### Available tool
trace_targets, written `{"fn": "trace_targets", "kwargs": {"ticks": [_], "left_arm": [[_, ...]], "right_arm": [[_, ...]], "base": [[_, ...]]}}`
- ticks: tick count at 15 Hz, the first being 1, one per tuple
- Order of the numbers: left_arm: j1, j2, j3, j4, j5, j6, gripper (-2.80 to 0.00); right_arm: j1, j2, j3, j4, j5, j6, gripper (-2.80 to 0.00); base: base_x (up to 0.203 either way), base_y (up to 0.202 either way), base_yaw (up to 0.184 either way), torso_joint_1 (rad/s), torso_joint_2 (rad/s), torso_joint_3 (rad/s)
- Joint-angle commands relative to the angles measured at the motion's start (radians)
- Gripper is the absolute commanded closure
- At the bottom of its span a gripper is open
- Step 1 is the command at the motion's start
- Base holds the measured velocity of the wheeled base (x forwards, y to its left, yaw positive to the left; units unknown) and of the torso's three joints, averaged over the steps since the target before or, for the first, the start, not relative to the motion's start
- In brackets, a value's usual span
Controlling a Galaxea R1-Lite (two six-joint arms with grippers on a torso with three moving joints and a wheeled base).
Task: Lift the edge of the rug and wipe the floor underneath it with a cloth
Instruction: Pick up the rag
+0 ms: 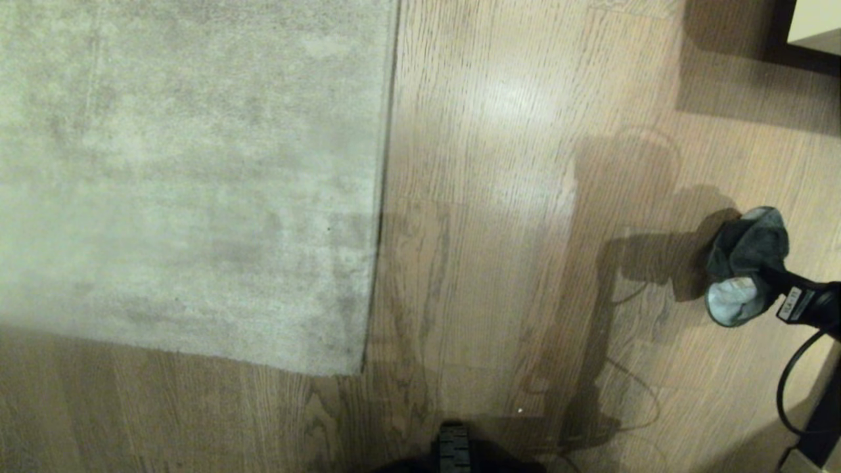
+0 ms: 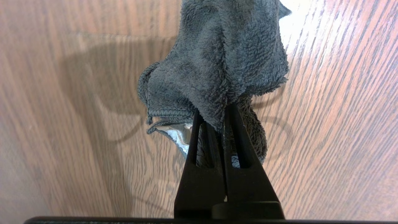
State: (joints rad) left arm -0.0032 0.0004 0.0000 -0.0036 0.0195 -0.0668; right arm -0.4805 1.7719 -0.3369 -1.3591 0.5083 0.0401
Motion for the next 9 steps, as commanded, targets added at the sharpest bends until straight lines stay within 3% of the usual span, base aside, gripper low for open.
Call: {"fn": "trace_targets", "kwargs": {"ticks": [1,9], "left_arm": [[0.0,0.001,0.0,-0.001,0.0,-0.001,0.0],[0.0,0.001,0.0,-0.001,0.0,-0.001,0.0]], "right_arm": [[0.003,-0.043,0.046,-0.02,0.005,-0.017,0.0],[0.045,-0.216,0.279,-0.021,0.007,-0.029,0.0]], "base": [[0.0,0.0,0.0,0.0,0.0,0.0],[0.0,0.0,0.0,0.0,0.0,0.0]]}}
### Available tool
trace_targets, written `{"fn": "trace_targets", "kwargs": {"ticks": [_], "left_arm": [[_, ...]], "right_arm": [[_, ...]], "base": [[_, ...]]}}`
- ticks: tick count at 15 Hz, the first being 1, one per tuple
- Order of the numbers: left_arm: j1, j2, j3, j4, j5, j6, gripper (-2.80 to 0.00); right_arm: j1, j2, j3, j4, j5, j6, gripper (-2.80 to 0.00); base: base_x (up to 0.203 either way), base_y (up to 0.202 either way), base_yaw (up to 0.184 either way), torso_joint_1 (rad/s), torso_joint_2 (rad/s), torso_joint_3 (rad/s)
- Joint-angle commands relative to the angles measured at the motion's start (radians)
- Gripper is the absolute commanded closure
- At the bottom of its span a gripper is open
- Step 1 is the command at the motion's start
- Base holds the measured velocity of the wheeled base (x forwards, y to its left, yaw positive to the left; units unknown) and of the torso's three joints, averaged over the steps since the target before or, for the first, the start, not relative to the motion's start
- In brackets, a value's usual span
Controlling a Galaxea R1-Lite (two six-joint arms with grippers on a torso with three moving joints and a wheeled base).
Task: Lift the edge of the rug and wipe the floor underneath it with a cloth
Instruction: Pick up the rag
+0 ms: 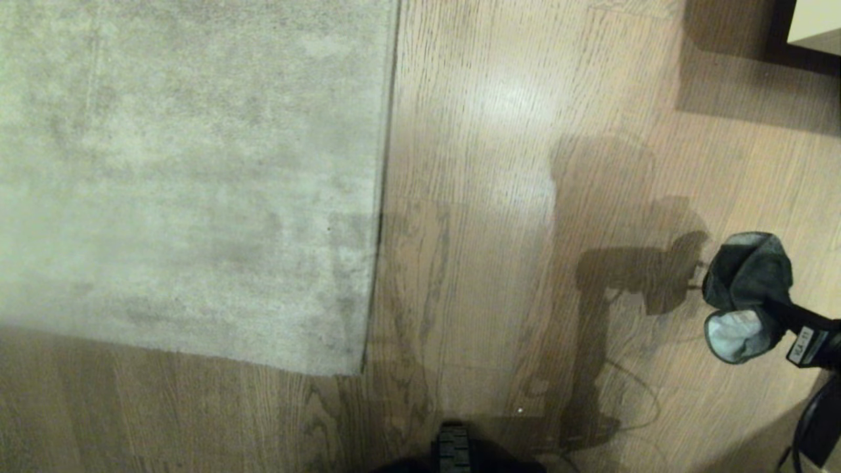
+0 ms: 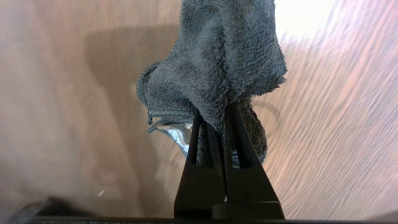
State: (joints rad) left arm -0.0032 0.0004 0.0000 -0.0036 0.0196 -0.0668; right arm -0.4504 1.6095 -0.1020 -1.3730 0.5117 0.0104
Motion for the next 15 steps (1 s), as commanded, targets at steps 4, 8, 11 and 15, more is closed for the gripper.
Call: {"fn": "trace_targets", "kwargs": {"ticks": [4,8,11,15], "left_arm": [[0.0,0.001,0.0,-0.001,0.0,-0.001,0.0],[0.0,0.001,0.0,-0.001,0.0,-0.001,0.0],[0.0,0.001,0.0,0.0,0.0,-0.001,0.0],[0.0,0.001,0.0,0.001,0.0,-0.001,0.0]], "right_arm": [[0.056,-0.143,0.102,0.033,0.001,-0.004,0.0],[0.059,-0.272,0.102,0.197,-0.001,-0.016,0.0],[0.059,-0.381,0.102,0.363,-0.002,-0.027,0.0],[0.059,-0.502,0.102,0.525,-0.005,-0.029,0.0]], "base": [[0.0,0.0,0.0,0.0,0.0,0.0],[0.0,0.0,0.0,0.0,0.0,0.0],[0.0,0.0,0.0,0.0,0.0,0.0],[0.0,0.0,0.0,0.0,0.0,0.0]]}}
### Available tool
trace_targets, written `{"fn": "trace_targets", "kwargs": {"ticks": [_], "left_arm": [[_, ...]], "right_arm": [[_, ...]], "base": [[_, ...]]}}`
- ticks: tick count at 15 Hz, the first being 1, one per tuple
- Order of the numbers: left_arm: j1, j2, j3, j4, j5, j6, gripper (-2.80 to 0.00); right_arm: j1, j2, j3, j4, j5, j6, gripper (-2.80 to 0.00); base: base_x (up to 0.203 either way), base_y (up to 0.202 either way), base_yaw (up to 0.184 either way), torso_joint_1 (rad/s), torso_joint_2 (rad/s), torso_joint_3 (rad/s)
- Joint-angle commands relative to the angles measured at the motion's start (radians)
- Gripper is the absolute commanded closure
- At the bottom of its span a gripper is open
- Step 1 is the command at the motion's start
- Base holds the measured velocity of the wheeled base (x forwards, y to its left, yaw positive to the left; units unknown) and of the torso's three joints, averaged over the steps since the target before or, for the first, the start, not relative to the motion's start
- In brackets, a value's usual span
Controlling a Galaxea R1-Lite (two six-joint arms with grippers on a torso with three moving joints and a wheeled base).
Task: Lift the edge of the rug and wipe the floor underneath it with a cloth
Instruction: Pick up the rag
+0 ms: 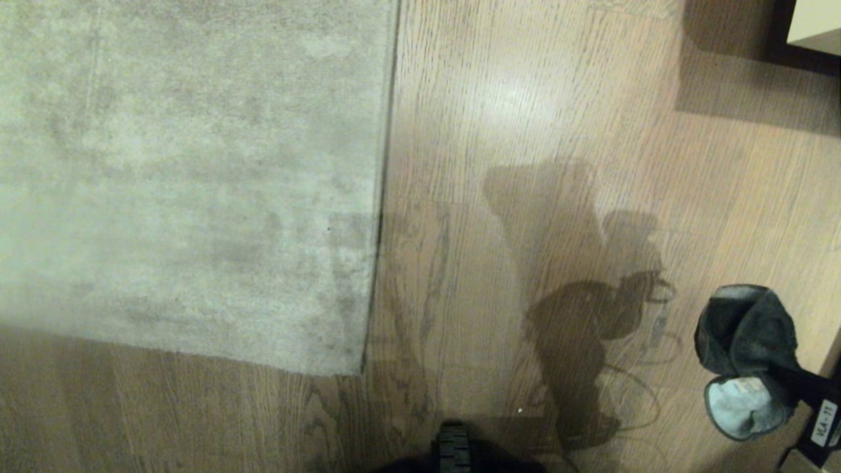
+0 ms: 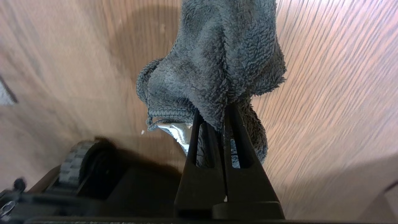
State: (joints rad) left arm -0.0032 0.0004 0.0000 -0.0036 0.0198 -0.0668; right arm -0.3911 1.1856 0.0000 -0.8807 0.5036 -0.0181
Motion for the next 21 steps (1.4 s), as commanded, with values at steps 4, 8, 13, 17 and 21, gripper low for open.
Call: {"fn": "trace_targets", "kwargs": {"ticks": [4,8,13,17,21], "left_arm": [[0.0,0.001,0.0,-0.001,0.0,-0.001,0.0],[0.0,0.001,0.0,-0.001,0.0,-0.001,0.0],[0.0,0.001,0.0,-0.001,0.0,-0.001,0.0],[0.0,0.001,0.0,-0.001,0.0,-0.001,0.0],[0.0,0.001,0.0,-0.001,0.0,-0.001,0.0]], "right_arm": [[0.0,-0.207,0.0,0.197,0.0,-0.003,0.0],[-0.001,-0.378,0.0,0.357,-0.004,0.001,0.0],[-0.002,-0.668,0.0,0.638,-0.064,0.009,0.0],[-0.001,-0.759,-0.008,0.737,-0.303,0.013,0.0],[0.0,-0.872,-0.042,0.915,-0.446,0.014,0.0]], "base": [[0.0,0.0,0.0,0.0,0.0,0.0],[0.0,0.0,0.0,0.0,0.0,0.0],[0.0,0.0,0.0,0.0,0.0,0.0],[0.0,0.0,0.0,0.0,0.0,0.0],[0.0,0.0,0.0,0.0,0.0,0.0]]}}
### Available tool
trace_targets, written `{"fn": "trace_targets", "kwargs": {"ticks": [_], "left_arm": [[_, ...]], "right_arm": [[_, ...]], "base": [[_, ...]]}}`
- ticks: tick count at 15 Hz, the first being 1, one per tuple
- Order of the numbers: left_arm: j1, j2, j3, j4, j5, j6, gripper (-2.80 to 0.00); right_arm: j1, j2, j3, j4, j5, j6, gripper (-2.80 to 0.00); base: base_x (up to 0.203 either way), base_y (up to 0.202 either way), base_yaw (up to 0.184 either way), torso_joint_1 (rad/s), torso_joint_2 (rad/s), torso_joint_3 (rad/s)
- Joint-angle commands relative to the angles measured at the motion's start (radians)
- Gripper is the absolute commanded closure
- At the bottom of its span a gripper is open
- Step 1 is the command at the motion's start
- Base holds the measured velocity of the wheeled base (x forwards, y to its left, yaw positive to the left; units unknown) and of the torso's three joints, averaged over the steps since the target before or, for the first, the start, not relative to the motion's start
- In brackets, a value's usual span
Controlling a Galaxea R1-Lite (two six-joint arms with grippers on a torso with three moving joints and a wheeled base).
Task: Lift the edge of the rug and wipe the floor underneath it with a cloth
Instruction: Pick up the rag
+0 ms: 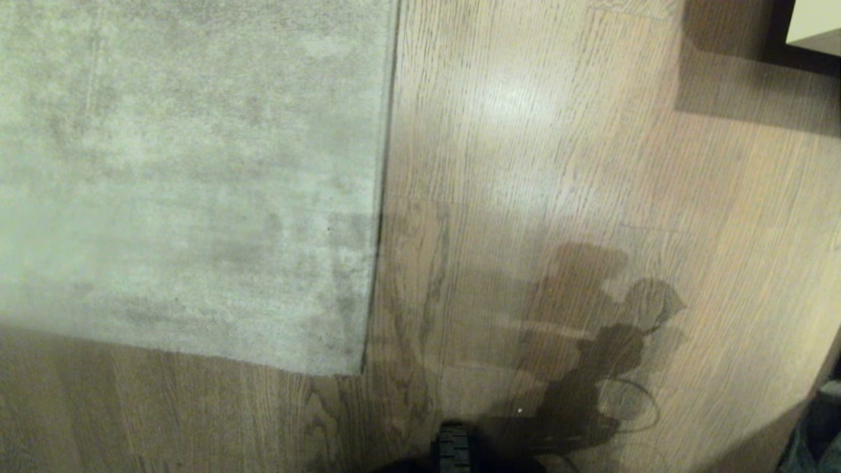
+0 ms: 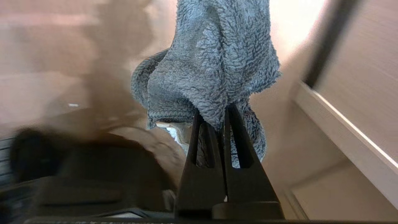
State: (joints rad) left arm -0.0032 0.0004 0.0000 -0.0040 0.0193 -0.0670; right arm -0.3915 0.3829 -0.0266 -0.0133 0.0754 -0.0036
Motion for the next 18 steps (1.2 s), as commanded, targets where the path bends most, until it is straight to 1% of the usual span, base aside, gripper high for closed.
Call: {"fn": "trace_targets", "kwargs": {"ticks": [1,3,4,9,18], "left_arm": [[0.0,0.001,0.0,0.001,0.001,0.0,0.0],[0.0,0.001,0.0,-0.001,0.001,0.001,0.0],[0.0,0.001,0.0,-0.001,0.001,-0.001,0.0],[0.0,0.001,0.0,-0.001,0.001,0.0,0.0],[0.0,0.001,0.0,-0.001,0.001,0.001,0.0]], "right_arm": [[0.001,-0.095,-0.026,0.077,-0.036,0.0,0.0],[0.002,-0.1,0.008,0.07,-0.087,-0.01,0.0],[0.002,-0.099,0.014,0.048,-0.093,-0.009,0.0],[0.002,-0.099,0.014,0.044,-0.091,0.02,0.0],[0.002,-0.099,0.014,0.044,-0.091,0.02,0.0]], "base": [[0.0,0.0,0.0,0.0,0.0,0.0],[0.0,0.0,0.0,0.0,0.0,0.0],[0.0,0.0,0.0,0.0,0.0,0.0],[0.0,0.0,0.0,0.0,0.0,0.0],[0.0,0.0,0.0,0.0,0.0,0.0]]}}
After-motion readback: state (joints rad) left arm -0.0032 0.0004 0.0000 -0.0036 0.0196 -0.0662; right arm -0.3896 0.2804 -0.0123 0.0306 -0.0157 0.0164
